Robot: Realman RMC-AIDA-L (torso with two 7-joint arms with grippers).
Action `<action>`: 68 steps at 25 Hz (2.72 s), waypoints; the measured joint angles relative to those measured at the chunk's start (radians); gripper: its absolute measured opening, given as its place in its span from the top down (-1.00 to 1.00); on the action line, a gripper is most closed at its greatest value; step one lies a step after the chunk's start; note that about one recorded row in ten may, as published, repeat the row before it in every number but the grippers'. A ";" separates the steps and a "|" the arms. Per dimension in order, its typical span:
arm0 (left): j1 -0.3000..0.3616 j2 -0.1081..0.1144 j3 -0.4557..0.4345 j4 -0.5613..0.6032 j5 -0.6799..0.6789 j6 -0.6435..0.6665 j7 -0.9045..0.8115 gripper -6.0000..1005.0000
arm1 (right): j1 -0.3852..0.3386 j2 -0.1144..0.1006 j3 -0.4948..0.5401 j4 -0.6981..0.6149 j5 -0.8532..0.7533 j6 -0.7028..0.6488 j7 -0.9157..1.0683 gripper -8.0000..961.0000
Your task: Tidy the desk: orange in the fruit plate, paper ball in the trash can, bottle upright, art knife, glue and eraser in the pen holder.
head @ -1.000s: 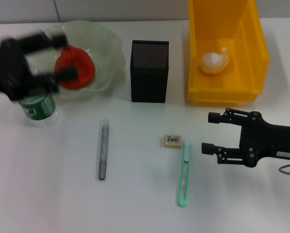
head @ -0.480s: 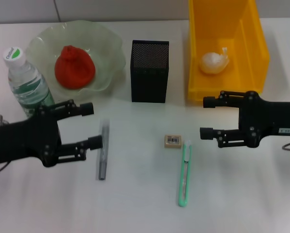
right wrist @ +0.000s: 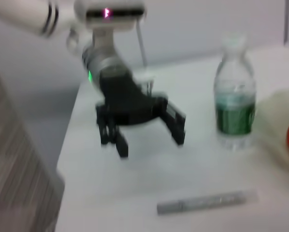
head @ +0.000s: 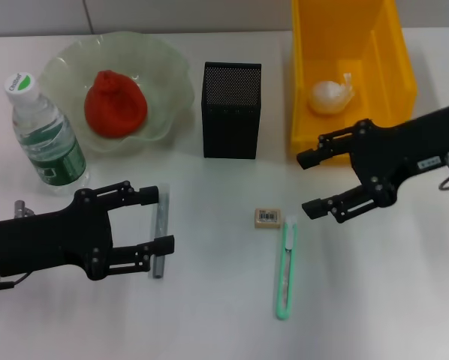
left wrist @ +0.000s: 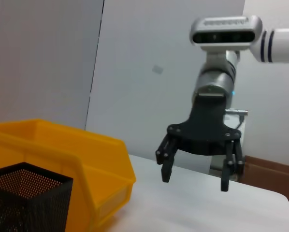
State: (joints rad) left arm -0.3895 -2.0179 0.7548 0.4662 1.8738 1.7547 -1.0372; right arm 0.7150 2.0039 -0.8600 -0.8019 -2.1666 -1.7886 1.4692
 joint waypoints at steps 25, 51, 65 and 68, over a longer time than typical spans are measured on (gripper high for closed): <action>0.009 0.000 0.000 0.000 0.001 -0.022 -0.012 -0.59 | 0.280 0.083 -0.569 -0.132 -0.335 0.125 0.058 -0.64; 0.012 -0.001 -0.008 0.000 0.022 -0.029 -0.027 -0.59 | 0.322 0.089 -1.026 -0.169 -0.256 0.250 -0.027 -0.64; 0.020 0.002 -0.022 0.000 0.016 -0.029 -0.027 -0.59 | 0.338 0.089 -1.154 -0.170 -0.255 0.318 -0.038 -0.05; 0.020 0.002 -0.022 0.000 0.016 -0.029 -0.025 -0.59 | 0.339 0.089 -1.181 -0.168 -0.255 0.336 -0.038 -0.01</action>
State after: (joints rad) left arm -0.3696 -2.0156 0.7332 0.4663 1.8903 1.7256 -1.0624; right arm 1.0538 2.0924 -2.0414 -0.9699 -2.4220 -1.4531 1.4311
